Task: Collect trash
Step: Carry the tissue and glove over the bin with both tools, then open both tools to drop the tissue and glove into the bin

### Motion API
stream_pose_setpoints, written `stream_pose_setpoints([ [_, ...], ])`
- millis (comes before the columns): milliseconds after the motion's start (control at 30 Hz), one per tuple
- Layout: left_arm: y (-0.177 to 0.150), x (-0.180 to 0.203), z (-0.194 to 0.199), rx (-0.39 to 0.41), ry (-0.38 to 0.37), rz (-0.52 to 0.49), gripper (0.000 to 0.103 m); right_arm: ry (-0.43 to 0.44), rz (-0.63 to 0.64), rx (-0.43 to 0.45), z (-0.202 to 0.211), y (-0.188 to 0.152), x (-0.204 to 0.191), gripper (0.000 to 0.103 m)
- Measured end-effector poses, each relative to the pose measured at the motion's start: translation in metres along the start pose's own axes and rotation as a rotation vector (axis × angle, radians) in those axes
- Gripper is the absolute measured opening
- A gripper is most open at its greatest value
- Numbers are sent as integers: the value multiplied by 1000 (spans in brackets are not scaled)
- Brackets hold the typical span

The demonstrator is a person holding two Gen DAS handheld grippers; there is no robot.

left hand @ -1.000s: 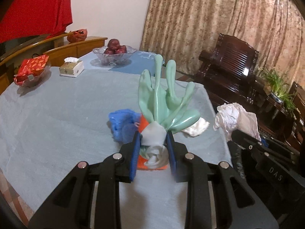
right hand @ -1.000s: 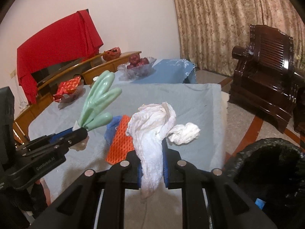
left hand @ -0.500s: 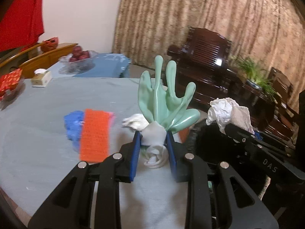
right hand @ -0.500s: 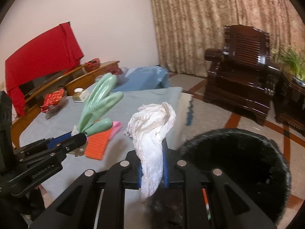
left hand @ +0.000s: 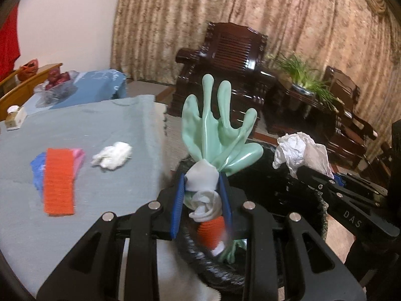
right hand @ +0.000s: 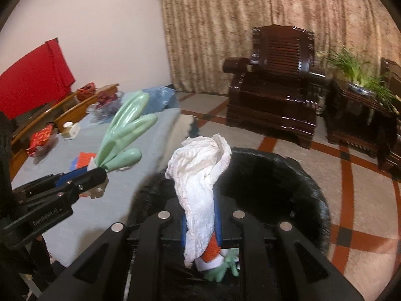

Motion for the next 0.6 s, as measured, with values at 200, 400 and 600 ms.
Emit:
stream_pose_setpoints([
  [200,-10,17,-24,-37,-29,-29,26,-50,-27,-31,-7,-14,29,16],
  [400,-17,26,-46,-74,-45,-37,26,-72,-42,-62,-16,-24,42,16],
  [600,-20,35,-62,-107,-75,-42,29,-95,-51,-95,-24,-36,54,24],
])
Point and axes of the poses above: each gripper's, at about its wrist camera, not at the fingertips, and z roughly against the way its jaws point, x to its right, y to its top, the point moved 8 cm from there along -z, roughly the way its jaws point, and after that the axes turned 1 degree about -x, right-handed, at the moved point
